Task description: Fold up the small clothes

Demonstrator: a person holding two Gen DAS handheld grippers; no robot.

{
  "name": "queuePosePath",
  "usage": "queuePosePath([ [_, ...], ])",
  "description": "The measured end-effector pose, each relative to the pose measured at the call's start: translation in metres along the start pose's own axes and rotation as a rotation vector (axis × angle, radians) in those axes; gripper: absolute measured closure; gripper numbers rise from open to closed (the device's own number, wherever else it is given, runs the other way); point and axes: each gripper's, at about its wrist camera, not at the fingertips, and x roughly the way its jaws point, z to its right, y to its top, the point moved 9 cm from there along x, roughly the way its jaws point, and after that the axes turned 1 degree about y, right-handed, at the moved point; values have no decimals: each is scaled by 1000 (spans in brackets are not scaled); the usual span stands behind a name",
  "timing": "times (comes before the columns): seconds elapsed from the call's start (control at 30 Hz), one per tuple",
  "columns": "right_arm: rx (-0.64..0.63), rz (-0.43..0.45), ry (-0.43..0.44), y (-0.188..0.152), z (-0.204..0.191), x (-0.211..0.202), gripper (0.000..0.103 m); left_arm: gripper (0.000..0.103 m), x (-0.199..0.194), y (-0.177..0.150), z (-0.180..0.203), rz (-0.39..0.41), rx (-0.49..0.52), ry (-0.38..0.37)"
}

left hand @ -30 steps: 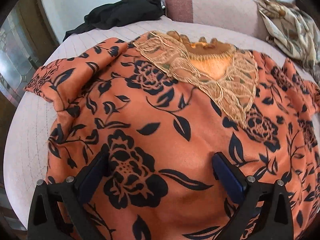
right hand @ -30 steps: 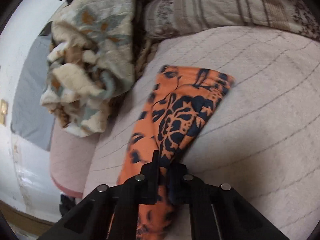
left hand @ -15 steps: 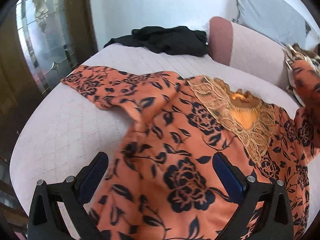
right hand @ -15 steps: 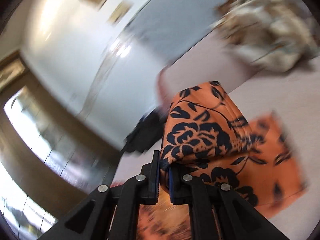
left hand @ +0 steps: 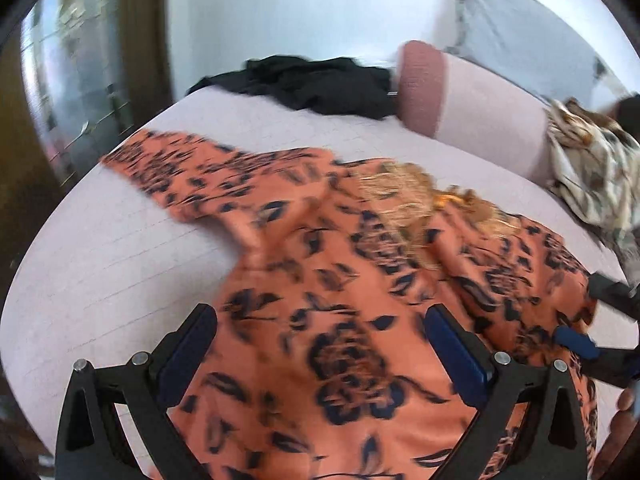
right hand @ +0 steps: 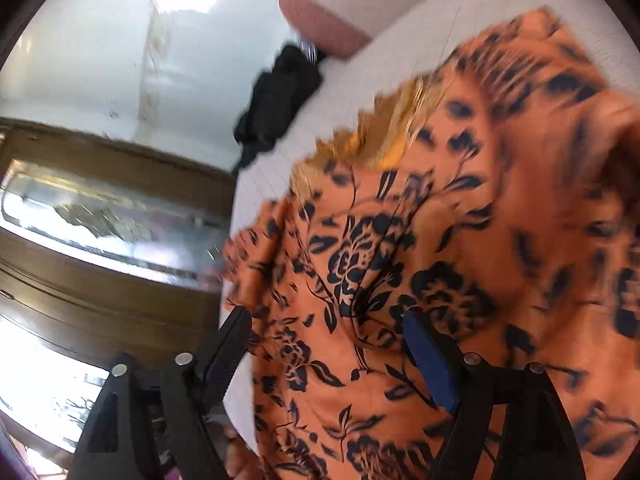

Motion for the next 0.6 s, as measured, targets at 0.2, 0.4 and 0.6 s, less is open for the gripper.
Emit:
queuePosePath([
  [0.2, 156, 194, 9, 22, 44, -70, 37, 0, 1, -7, 66, -9, 125, -79],
  [0.4, 181, 335, -68, 66, 64, -109, 62, 0, 15, 3, 117, 9, 208, 46],
  [0.6, 163, 420, -81, 87, 62, -130, 63, 20, 50, -10, 131, -98, 230, 128],
])
